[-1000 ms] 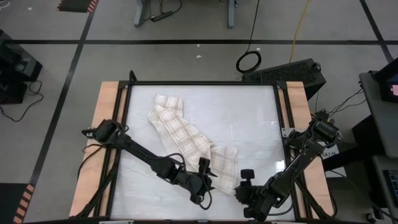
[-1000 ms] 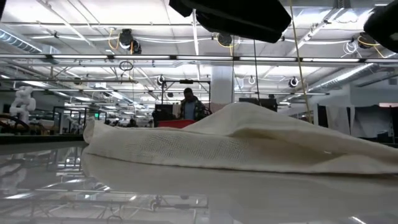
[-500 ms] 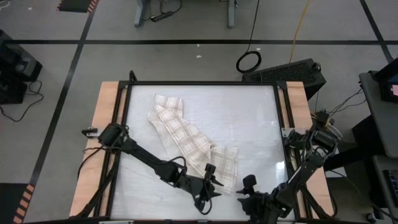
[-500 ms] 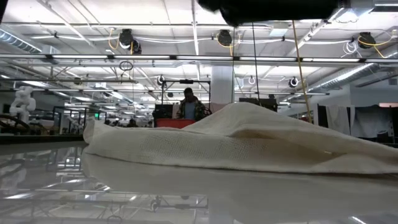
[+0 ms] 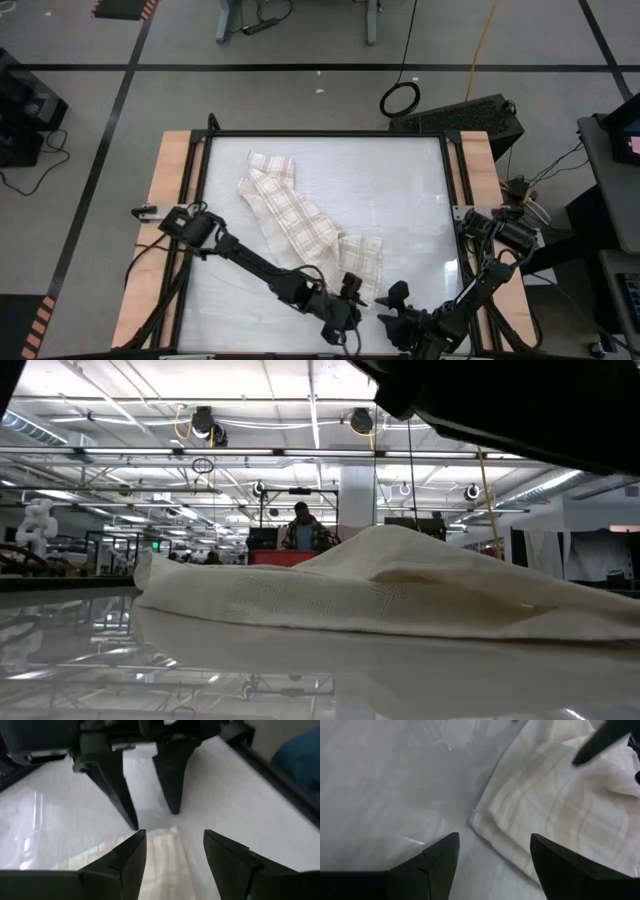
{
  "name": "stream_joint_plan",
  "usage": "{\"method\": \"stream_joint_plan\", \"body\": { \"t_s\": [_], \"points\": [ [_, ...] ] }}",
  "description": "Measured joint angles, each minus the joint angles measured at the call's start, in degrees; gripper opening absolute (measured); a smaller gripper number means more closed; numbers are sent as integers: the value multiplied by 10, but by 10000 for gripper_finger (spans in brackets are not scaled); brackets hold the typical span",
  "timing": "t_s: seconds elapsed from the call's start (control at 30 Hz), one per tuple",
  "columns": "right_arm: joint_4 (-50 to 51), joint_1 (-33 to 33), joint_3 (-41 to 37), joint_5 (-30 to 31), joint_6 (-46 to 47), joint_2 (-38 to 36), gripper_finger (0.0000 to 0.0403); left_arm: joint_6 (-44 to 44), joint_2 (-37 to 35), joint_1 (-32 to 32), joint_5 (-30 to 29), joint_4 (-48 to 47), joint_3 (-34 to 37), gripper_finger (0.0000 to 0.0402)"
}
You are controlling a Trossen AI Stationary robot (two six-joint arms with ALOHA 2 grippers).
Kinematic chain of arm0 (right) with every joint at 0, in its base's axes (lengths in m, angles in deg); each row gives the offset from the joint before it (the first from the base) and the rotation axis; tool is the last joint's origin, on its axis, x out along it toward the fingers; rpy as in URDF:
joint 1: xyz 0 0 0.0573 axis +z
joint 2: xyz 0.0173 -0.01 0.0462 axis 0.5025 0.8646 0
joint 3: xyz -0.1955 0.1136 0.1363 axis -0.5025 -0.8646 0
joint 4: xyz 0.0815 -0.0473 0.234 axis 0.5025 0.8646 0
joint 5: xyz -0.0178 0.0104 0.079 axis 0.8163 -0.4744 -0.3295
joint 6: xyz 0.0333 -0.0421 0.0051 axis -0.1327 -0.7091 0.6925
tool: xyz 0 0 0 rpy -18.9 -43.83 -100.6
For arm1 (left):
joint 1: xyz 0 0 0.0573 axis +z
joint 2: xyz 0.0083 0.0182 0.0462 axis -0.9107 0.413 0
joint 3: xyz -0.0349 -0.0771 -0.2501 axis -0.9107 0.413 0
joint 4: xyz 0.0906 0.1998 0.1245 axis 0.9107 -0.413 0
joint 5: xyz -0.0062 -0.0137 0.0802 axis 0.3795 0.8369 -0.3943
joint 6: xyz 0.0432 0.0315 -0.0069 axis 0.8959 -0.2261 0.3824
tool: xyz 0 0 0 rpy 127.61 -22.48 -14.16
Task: Roll towel
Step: Roll the white-brown patterned towel
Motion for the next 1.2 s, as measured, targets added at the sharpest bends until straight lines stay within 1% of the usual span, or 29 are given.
{"method": "stream_joint_plan", "body": {
  "t_s": [0.1,0.17,0.23,0.4,0.47,0.53,0.77,0.8,0.87,1.0,1.03,1.2],
  "points": [
    [-1,0,0,2,-14,0,232,2,22,10,-26,-26,-21,207],
    [0,2,0,2,-15,0,229,7,31,18,-21,-35,-23,207],
    [1,3,0,3,-10,0,226,4,32,23,2,-40,-23,205],
    [3,13,0,6,6,1,219,2,32,25,9,-95,-24,177],
    [6,17,0,10,16,1,216,4,32,24,22,-92,-24,163],
    [8,21,-1,10,20,1,215,5,31,22,22,-88,-24,151],
    [8,23,-1,7,32,1,215,20,31,16,7,-105,-24,139],
    [8,23,-1,7,32,1,215,22,31,16,8,-105,-24,131],
    [7,20,-1,6,32,1,215,30,32,17,15,-96,-24,103],
    [4,19,-1,5,27,1,215,31,32,16,14,-90,-24,19],
    [4,19,-1,8,26,1,215,31,32,16,7,-90,-24,12],
    [-4,19,-1,33,4,1,215,31,32,14,2,-68,-27,13]
  ]
}}
